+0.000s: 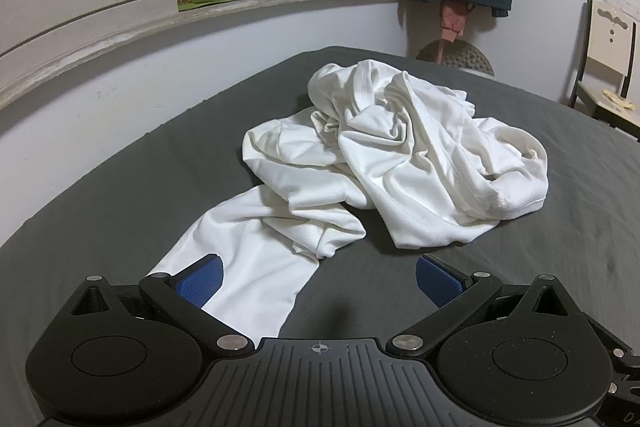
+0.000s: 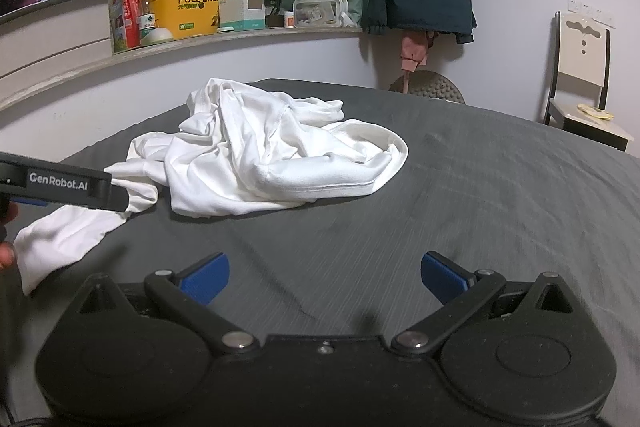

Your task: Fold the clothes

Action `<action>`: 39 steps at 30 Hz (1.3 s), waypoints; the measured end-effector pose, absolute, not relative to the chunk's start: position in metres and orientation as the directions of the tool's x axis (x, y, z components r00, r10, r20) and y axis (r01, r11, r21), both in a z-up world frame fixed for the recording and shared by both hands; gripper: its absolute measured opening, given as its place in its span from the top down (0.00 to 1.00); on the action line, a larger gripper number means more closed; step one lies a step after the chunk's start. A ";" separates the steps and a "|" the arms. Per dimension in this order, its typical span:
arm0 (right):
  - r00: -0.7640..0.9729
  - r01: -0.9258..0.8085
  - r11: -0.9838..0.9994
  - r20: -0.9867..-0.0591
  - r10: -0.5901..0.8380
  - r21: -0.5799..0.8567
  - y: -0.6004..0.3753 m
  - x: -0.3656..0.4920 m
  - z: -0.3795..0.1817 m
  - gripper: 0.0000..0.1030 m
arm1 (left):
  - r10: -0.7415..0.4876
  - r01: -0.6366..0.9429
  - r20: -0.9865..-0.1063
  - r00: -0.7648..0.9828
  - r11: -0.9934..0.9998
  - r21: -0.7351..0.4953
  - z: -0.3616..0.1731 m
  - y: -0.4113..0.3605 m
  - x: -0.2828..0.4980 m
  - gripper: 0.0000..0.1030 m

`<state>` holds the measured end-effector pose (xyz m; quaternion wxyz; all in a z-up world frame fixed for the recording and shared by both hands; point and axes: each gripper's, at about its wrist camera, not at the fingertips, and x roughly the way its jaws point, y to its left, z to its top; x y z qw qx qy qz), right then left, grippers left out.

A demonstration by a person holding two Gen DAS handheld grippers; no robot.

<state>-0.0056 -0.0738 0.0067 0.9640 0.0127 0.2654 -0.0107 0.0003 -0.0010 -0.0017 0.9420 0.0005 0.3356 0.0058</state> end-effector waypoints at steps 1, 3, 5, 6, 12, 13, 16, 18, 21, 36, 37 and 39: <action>0.859 0.027 0.999 -0.512 -0.014 0.019 -0.074 -0.006 0.007 0.00 | 0.012 -0.011 -0.633 0.774 1.000 0.006 -0.002 -0.001 0.000 0.00; 0.859 0.028 0.999 -0.513 -0.014 0.019 -0.074 -0.005 0.007 0.00 | 0.013 -0.011 -0.633 0.774 1.000 0.007 -0.002 -0.001 0.000 0.00; 0.858 0.028 0.999 -0.514 -0.014 0.018 -0.074 -0.005 0.007 0.00 | 0.013 -0.010 -0.633 0.774 1.000 0.009 -0.002 -0.002 0.000 0.00; 0.858 0.027 0.999 -0.514 -0.014 0.018 -0.074 -0.006 0.007 0.00 | 0.014 -0.010 -0.633 0.774 1.000 0.010 -0.002 -0.002 0.000 0.00; 0.856 0.025 1.000 -0.518 -0.012 0.017 -0.074 -0.006 0.007 0.00 | 0.014 -0.006 -0.633 0.774 1.000 0.015 -0.002 -0.003 -0.001 0.00; 0.855 0.025 1.000 -0.518 -0.013 0.017 -0.074 -0.005 0.007 0.00 | 0.014 -0.005 -0.633 0.774 1.000 0.016 -0.002 -0.003 -0.001 0.00; 0.855 0.026 1.000 -0.518 -0.013 0.018 -0.073 -0.005 0.007 0.00 | 0.015 -0.004 -0.634 0.773 1.000 0.018 -0.002 -0.004 -0.001 0.00; 0.855 0.026 1.000 -0.518 -0.013 0.017 -0.073 -0.005 0.007 0.00 | 0.017 -0.006 -0.635 0.773 1.000 0.020 -0.002 -0.004 -0.001 0.00; 0.854 0.025 1.000 -0.519 -0.013 0.017 -0.073 -0.005 0.007 0.00 | 0.018 -0.006 -0.636 0.772 1.000 0.021 -0.002 -0.004 -0.001 0.00; 0.852 0.027 0.999 -0.524 -0.014 0.018 -0.074 -0.004 0.006 0.00 | 0.025 -0.008 -0.640 0.768 1.000 0.029 -0.003 -0.005 0.000 0.00; 0.852 0.028 0.999 -0.523 -0.014 0.018 -0.074 -0.004 0.006 0.00 | 0.025 -0.008 -0.641 0.767 1.000 0.029 -0.004 -0.005 0.000 0.00; 0.852 0.029 0.999 -0.523 -0.015 0.018 -0.074 -0.004 0.006 0.00 | 0.026 -0.008 -0.641 0.767 1.000 0.030 -0.004 -0.006 0.000 0.00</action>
